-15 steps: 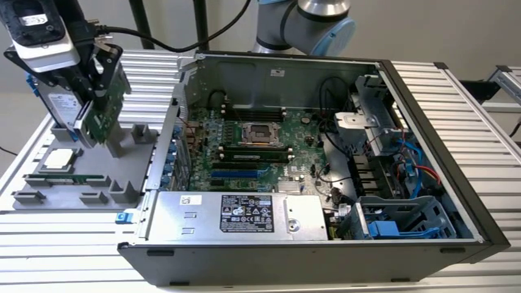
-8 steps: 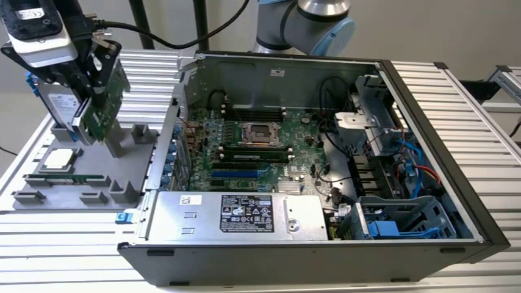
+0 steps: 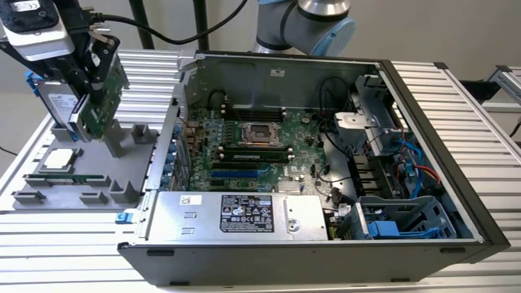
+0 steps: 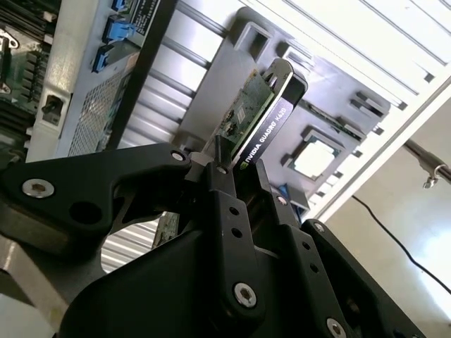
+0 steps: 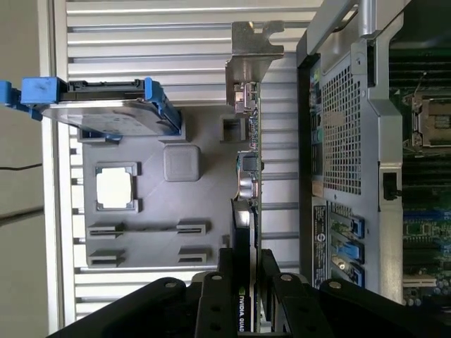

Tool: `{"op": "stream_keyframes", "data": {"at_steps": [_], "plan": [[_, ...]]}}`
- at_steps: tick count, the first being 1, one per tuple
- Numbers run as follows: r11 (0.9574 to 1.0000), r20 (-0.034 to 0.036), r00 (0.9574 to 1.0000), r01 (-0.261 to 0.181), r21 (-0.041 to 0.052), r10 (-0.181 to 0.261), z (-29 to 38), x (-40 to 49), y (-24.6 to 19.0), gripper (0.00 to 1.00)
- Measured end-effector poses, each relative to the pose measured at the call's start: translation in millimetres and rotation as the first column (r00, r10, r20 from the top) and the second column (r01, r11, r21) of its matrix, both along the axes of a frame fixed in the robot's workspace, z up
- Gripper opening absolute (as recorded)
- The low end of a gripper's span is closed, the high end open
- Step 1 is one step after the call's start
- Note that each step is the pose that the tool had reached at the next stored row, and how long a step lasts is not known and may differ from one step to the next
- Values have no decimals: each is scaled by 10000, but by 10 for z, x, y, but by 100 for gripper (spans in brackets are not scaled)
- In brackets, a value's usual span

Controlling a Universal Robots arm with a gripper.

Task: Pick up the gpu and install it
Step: 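Pick up the gpu and move the gpu toward the slot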

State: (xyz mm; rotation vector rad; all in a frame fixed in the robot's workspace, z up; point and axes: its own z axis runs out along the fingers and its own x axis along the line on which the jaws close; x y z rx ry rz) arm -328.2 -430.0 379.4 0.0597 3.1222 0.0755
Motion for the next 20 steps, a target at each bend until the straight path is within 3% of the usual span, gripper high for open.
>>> {"op": "stream_keyframes", "data": {"at_steps": [20], "plan": [[10000,-1,10000,0,-1,0,162,0,0,0]]}}
